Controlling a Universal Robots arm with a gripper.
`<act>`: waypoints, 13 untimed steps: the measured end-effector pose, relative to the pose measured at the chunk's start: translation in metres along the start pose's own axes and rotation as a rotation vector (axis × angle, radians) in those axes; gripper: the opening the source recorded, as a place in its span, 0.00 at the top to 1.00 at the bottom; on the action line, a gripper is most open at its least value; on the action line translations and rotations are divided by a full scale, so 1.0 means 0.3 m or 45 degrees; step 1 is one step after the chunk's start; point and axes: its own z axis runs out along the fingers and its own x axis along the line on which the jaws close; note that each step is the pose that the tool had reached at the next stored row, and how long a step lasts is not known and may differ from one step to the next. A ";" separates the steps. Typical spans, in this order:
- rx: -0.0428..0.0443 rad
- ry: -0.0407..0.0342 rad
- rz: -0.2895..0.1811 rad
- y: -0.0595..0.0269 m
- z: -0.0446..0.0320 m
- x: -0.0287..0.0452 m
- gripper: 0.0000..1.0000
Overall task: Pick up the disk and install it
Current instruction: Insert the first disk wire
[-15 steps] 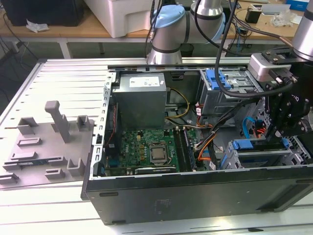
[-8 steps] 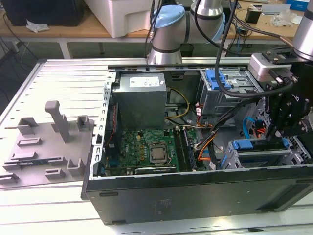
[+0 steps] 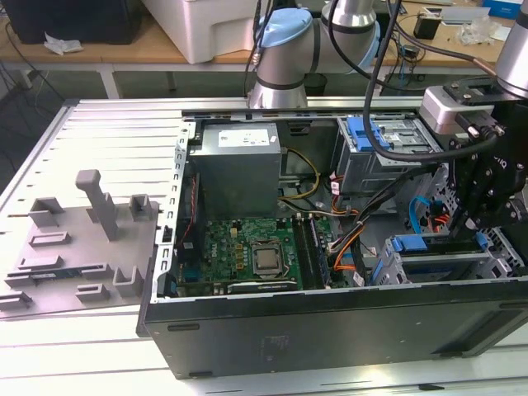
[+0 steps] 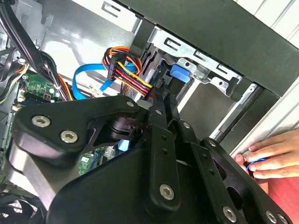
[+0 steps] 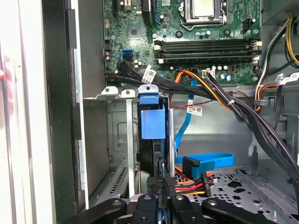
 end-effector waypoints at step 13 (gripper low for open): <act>0.000 0.0000 0.000 0.000 0.004 -0.006 0.83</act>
